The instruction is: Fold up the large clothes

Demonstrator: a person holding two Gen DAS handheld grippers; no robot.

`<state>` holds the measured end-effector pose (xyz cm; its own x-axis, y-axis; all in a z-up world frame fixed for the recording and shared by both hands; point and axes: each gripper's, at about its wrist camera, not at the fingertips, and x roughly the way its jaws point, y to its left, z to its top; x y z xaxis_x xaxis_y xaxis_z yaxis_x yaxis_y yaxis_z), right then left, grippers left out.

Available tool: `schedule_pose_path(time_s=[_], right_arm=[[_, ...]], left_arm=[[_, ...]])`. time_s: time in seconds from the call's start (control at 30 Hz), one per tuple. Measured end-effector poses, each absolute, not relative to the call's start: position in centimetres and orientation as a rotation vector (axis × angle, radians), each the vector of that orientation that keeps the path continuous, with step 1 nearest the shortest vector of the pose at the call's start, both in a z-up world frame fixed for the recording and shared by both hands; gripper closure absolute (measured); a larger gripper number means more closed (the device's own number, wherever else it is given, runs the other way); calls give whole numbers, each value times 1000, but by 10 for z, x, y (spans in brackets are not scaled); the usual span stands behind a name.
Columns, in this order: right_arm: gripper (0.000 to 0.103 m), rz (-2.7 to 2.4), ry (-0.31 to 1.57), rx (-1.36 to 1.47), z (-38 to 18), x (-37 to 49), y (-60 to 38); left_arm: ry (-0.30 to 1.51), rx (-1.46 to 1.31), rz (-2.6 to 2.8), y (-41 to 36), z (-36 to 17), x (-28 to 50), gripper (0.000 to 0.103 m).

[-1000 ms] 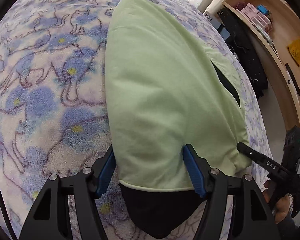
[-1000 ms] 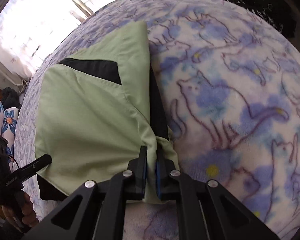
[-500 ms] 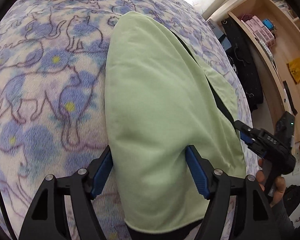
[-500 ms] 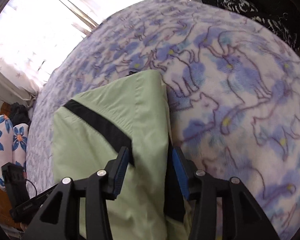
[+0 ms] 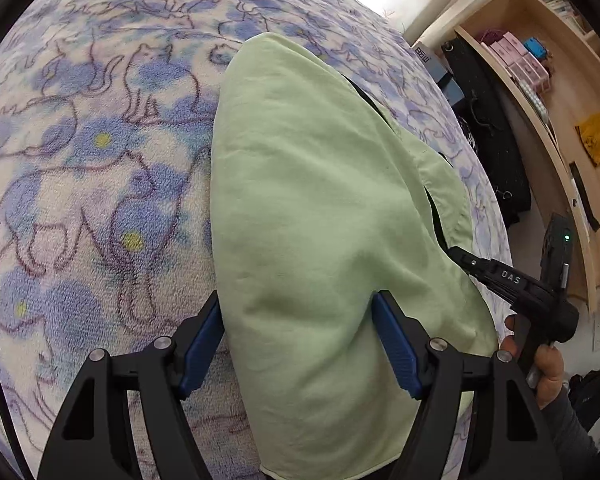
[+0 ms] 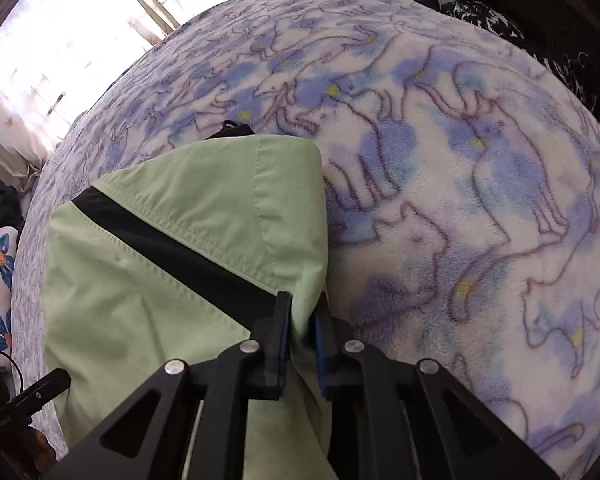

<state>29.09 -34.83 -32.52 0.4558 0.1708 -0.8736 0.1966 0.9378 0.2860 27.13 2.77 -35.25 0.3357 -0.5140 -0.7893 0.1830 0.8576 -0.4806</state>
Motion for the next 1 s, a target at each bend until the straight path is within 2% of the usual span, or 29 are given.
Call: schedule_pose_path(time_s=[0.1,0.23,0.4,0.57,0.7,0.77,0.8,1.0], right_arm=[[81,-30,1114,398,-318,283,-351],[81,-92,1063,357,-297,248,-349],[81,-21,977,261,-264,202,-320],[81,141,984,239,-262,176,-283],[81,164,1012,160,-278,166,-264],[82,101,1016,107,-289,163,-269],[85,61,1019,78,-294,161,-274],[86,-3,1040,111,-297,144,-306]], left_arm=[[1138,-334,-453,33,-350,267,31],[1101,-278,-415,35,-336,252,32],[953,-202,-444,29,-292,204,33],[997,-231,-603,-4,-294,168,52],[1092,-167,-571,-27,-323,155,54],[1102,-153,-509,-22,-334,156,71],[1105,-164,-507,-20,-336,157,73],[1137,-229,-516,-13,-333,158,74]])
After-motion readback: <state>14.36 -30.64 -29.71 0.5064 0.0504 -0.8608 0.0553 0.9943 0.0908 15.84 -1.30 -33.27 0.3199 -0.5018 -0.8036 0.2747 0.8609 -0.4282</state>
